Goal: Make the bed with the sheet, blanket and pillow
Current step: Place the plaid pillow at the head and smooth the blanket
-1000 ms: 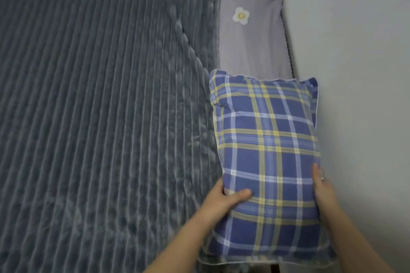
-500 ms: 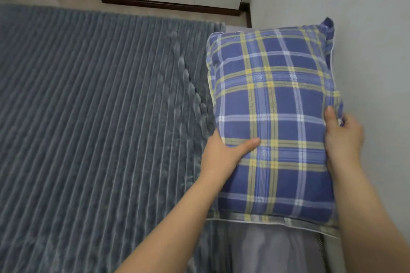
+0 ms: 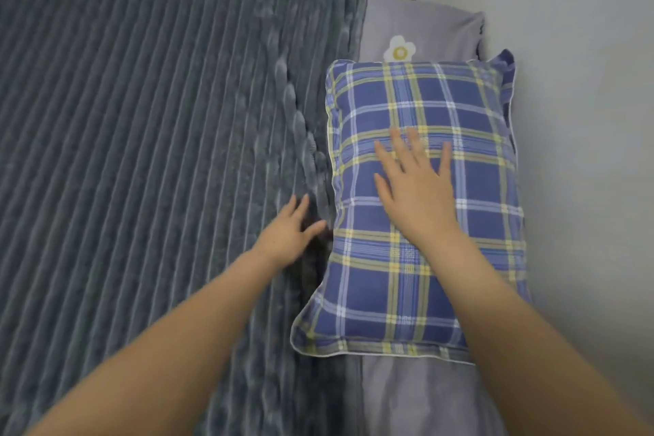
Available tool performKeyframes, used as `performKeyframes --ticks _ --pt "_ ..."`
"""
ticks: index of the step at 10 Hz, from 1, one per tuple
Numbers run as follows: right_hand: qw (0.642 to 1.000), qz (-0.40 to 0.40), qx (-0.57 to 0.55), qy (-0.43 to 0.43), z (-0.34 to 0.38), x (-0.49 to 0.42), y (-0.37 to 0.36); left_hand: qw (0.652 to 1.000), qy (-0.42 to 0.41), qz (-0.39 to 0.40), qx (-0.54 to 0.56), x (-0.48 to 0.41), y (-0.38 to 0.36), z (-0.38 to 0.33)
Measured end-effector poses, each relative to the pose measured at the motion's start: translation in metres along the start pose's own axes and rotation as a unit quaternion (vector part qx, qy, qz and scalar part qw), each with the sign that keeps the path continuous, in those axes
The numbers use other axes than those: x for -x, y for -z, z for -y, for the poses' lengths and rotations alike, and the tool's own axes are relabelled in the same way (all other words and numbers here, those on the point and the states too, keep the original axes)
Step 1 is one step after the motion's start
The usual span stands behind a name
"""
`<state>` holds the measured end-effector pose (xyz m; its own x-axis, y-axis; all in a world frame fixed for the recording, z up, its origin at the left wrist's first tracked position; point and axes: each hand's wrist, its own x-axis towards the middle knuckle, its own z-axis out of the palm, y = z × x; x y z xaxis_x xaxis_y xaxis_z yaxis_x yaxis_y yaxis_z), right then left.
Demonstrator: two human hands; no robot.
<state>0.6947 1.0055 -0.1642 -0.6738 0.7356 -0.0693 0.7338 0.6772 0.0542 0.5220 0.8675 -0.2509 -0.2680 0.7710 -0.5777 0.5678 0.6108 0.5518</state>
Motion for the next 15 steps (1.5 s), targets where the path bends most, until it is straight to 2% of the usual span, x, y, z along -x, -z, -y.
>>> performKeyframes --ticks 1,2,3,4,5,6,7,8,9,10,11,12,13,14,15 --pt "0.991 0.058 0.05 0.113 0.025 -0.045 -0.011 0.979 0.021 0.057 -0.194 -0.03 0.038 0.027" --pt "0.98 0.117 0.044 0.157 0.049 -0.089 -0.03 0.958 0.077 0.087 -0.264 -0.056 0.066 0.038" --pt "0.977 0.17 -0.075 0.106 0.073 -0.131 -0.049 0.96 0.094 0.091 -0.248 -0.07 0.062 0.041" --pt "0.934 0.259 -0.247 0.02 0.09 -0.176 -0.067 0.963 0.085 0.088 -0.24 -0.075 0.057 0.049" --pt "0.908 0.245 -0.325 -0.094 0.082 -0.208 -0.081 0.968 0.061 0.093 -0.226 -0.076 0.059 0.059" --pt "0.9 0.156 -0.354 -0.199 0.059 -0.22 -0.092 0.968 0.057 0.087 -0.227 -0.077 0.056 0.062" --pt "0.887 0.057 -0.394 -0.232 0.042 -0.228 -0.098 0.968 0.062 0.087 -0.226 -0.079 0.053 0.064" --pt "0.859 0.057 -0.454 -0.23 0.036 -0.237 -0.096 0.969 0.062 0.083 -0.223 -0.079 0.052 0.065" --pt "0.883 0.087 -0.41 -0.21 0.029 -0.238 -0.095 0.97 0.064 0.075 -0.22 -0.076 0.051 0.064" --pt "0.863 0.078 -0.428 -0.256 0.023 -0.232 -0.089 0.971 0.064 0.07 -0.221 -0.076 0.052 0.065" --pt "0.83 0.111 -0.459 -0.295 0.014 -0.232 -0.091 0.97 0.064 0.068 -0.223 -0.077 0.05 0.066" --pt "0.993 0.105 0.044 0.014 0.039 -0.225 -0.093 0.97 0.068 0.066 -0.225 -0.077 0.05 0.066" --pt "0.982 0.119 -0.143 0.011 0.049 -0.203 -0.099 0.969 0.066 0.068 -0.228 -0.078 0.05 0.066" --pt "0.975 0.22 -0.009 0.008 0.068 -0.169 -0.118 0.967 0.067 0.074 -0.236 -0.079 0.052 0.063" --pt "0.996 0.084 -0.035 -0.012 0.102 -0.107 -0.116 0.966 0.072 0.08 -0.237 -0.076 0.056 0.059"
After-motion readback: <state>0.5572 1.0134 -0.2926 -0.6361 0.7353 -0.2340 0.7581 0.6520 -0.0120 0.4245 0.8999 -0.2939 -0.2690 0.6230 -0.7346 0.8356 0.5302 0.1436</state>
